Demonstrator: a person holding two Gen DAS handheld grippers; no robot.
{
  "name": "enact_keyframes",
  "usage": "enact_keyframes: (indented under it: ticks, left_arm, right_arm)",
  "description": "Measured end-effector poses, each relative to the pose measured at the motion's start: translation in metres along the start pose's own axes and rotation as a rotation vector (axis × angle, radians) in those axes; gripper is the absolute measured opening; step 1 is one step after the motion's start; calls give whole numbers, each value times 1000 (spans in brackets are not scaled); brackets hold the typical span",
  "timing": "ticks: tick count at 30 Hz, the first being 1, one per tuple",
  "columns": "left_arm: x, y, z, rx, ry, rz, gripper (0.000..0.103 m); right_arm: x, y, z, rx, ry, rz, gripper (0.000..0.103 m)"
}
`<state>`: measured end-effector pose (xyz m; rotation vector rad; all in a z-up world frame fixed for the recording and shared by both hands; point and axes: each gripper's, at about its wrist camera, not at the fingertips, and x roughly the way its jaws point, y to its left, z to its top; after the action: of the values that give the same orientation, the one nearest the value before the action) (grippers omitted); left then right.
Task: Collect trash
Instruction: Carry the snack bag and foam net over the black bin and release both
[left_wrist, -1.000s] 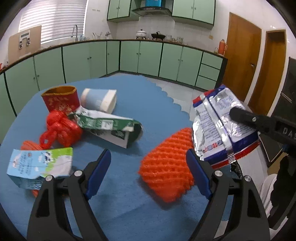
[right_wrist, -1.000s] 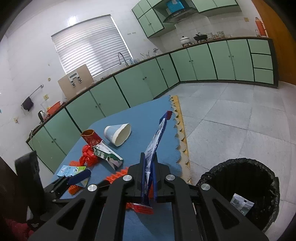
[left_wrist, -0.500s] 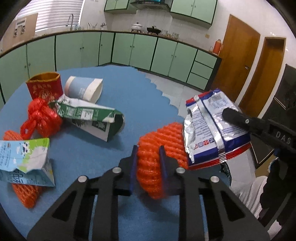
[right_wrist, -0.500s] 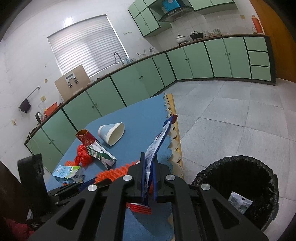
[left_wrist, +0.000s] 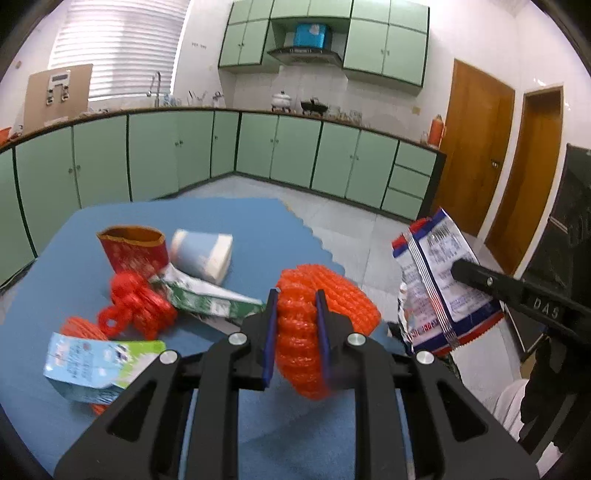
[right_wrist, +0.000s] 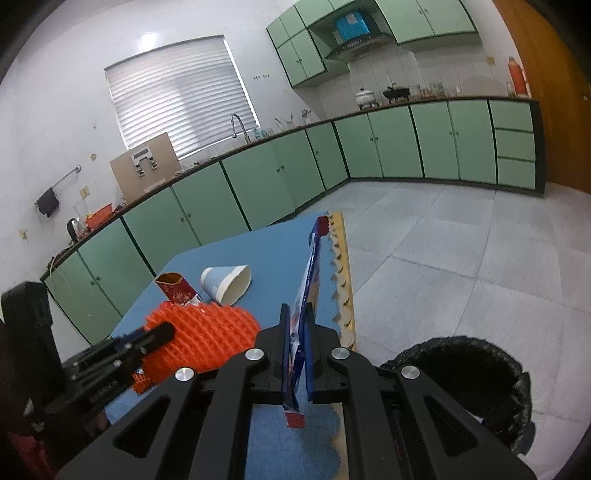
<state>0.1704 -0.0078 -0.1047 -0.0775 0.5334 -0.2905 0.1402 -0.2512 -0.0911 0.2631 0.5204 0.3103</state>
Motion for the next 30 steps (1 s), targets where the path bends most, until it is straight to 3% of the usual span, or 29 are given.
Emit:
enact_keyframes:
  ticks: [6, 12, 23, 30]
  left_arm:
    - [-29, -6, 22, 29, -89, 13, 18]
    - [-41, -18, 31, 55, -128, 12, 18]
    - [-31, -40, 39, 88, -129, -15, 18]
    - [-17, -66, 45, 129, -125, -59, 18]
  right_arm:
    - [-13, 6, 4, -18, -21, -2, 7]
    - [-21, 3, 3, -11, -31, -7, 7]
    - [-32, -5, 6, 9, -34, -49, 7]
    - [-42, -27, 6, 35, -36, -122, 7]
